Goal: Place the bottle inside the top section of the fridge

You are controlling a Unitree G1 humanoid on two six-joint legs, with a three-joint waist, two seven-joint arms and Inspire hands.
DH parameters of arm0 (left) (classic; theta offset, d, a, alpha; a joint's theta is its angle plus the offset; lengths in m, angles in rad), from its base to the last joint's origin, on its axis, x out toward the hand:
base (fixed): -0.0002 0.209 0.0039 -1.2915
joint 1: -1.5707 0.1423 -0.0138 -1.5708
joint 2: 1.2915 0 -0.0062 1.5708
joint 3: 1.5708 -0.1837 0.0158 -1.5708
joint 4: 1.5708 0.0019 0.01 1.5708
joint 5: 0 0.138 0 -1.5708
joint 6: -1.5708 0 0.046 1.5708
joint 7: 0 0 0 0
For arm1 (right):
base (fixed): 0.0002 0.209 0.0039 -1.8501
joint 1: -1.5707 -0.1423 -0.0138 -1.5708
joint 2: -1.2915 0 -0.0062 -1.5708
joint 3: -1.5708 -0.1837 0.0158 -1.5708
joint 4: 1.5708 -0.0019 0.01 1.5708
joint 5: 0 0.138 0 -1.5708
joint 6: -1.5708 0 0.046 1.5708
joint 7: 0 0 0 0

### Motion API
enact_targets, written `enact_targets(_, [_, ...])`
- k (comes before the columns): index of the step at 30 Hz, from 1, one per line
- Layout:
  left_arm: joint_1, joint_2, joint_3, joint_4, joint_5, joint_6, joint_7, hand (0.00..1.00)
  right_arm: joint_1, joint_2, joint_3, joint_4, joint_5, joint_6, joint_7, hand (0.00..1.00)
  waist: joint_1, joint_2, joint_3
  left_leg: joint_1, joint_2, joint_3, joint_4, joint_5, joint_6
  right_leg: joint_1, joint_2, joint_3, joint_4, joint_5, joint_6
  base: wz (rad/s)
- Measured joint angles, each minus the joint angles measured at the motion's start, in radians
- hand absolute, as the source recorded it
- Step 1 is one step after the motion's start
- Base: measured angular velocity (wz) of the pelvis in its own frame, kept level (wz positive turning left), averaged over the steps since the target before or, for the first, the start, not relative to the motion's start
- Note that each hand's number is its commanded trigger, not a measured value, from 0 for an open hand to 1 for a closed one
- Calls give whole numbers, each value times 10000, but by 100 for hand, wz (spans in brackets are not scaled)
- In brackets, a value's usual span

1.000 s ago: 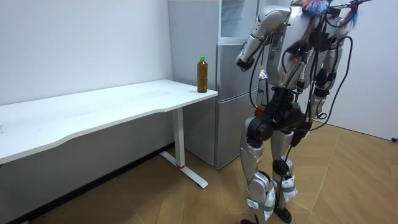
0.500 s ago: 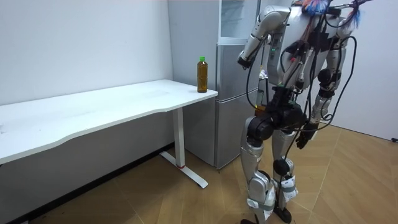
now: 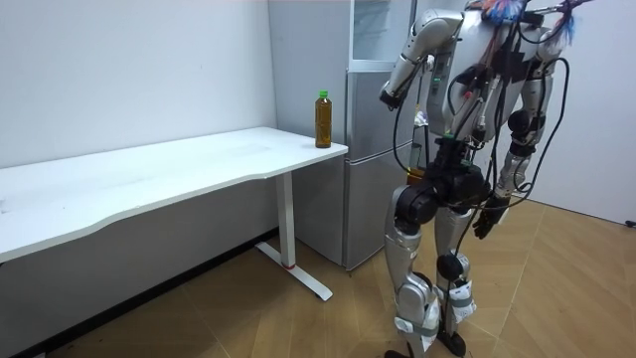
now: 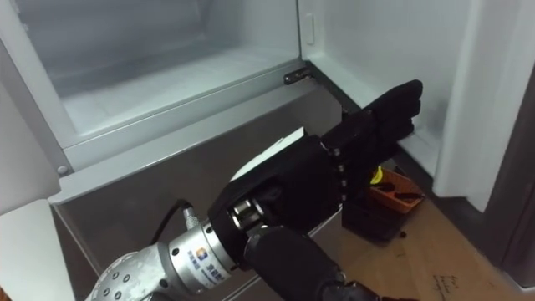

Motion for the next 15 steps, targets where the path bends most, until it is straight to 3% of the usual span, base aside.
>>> enact_targets(8, [1,-13,-3,1,3,1,-31,0,-92,63,1,56,-11,-1,-14,0,100,-13,11,11,1,-99,-20,0,0,56,-5,-108,32,4,-5,4])
enact_targets(12, [3,37,12,76,11,1,-15,0,-154,247,-2,69,-142,-2,-26,0,135,-139,133,-24,-22,-392,-72,27,-45,150,-46,-411,-19,1,-8,21])
enact_targets(15, [4,128,21,74,27,5,-14,0,-146,276,-1,65,-141,-3,-25,0,368,-159,146,-95,-39,-581,-145,39,-66,126,-76,-653,-18,-10,-5,25])
